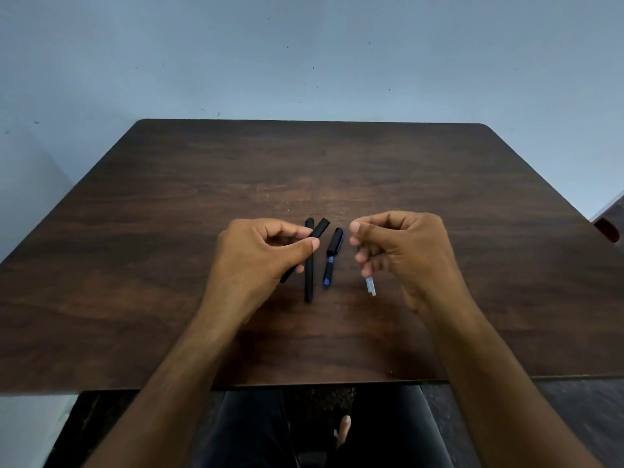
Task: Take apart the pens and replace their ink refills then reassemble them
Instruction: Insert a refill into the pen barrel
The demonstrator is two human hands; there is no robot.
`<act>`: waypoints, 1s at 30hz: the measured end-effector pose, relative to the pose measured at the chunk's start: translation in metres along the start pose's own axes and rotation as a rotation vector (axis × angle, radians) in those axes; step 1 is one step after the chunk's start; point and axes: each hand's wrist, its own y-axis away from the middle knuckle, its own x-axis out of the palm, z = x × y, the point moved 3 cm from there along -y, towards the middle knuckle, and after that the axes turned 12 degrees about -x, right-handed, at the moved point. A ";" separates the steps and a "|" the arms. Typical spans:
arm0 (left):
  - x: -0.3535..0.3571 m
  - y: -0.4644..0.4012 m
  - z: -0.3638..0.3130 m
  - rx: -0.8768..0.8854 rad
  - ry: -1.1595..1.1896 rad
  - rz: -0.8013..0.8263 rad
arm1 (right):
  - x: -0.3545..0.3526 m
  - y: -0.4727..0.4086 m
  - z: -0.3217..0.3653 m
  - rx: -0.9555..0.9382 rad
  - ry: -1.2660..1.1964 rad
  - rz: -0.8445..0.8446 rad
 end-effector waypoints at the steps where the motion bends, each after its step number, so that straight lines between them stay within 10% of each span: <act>1: -0.001 -0.001 0.002 -0.013 0.007 -0.010 | -0.004 -0.002 0.000 -0.010 0.060 -0.015; 16: 0.004 0.002 0.009 -0.045 0.065 0.030 | -0.014 -0.020 -0.009 0.264 0.801 0.087; 30: 0.017 0.002 0.013 -0.064 0.051 0.077 | -0.006 -0.032 -0.023 0.406 0.973 0.132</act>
